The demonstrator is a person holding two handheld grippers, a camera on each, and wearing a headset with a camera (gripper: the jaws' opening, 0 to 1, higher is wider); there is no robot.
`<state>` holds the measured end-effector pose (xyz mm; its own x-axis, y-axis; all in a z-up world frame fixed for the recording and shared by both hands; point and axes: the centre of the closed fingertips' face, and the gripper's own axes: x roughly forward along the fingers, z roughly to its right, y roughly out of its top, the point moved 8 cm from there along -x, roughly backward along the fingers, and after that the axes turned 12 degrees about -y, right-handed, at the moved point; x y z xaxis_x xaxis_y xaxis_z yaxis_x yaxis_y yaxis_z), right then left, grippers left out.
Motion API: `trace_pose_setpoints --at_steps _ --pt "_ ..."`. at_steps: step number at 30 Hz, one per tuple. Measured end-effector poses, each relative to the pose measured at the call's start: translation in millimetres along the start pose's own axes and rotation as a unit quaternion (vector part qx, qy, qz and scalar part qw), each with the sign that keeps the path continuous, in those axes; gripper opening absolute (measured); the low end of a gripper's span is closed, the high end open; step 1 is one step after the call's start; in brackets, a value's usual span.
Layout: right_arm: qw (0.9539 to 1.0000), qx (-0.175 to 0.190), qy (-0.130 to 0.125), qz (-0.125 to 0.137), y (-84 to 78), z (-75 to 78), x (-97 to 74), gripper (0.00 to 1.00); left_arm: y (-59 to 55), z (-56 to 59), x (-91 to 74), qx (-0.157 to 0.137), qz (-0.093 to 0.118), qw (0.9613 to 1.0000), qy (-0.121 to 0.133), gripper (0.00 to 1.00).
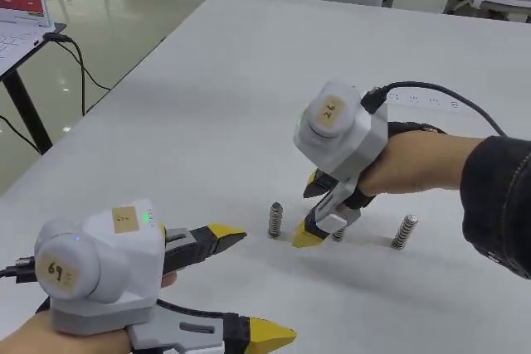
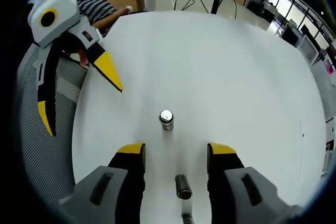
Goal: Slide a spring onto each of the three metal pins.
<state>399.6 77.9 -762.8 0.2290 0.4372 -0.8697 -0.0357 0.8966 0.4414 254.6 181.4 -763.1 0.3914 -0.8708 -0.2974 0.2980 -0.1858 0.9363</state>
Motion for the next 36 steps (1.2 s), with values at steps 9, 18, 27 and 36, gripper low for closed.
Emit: trace_pose_setpoints --at_steps 9,18,27,36 --pt "0.9993 0.023 -0.013 0.027 -8.3 2.5 -9.1 0.54 1.4 -1.9 -1.3 -0.004 0.007 0.9999 0.009 0.71" --pt "0.9966 0.051 -0.032 0.056 -19.5 4.3 -20.6 0.62 2.6 -2.5 -2.6 -0.007 0.012 0.9998 0.017 0.71" --pt "0.9911 0.092 -0.051 0.082 -35.2 2.4 -32.1 0.65 0.7 -0.2 -0.1 -0.007 0.005 0.9999 0.013 0.7" --pt "0.9751 0.158 -0.078 0.135 -40.1 3.7 -45.5 0.66 -0.7 -0.1 -0.9 -0.012 0.005 0.9998 0.016 0.7"
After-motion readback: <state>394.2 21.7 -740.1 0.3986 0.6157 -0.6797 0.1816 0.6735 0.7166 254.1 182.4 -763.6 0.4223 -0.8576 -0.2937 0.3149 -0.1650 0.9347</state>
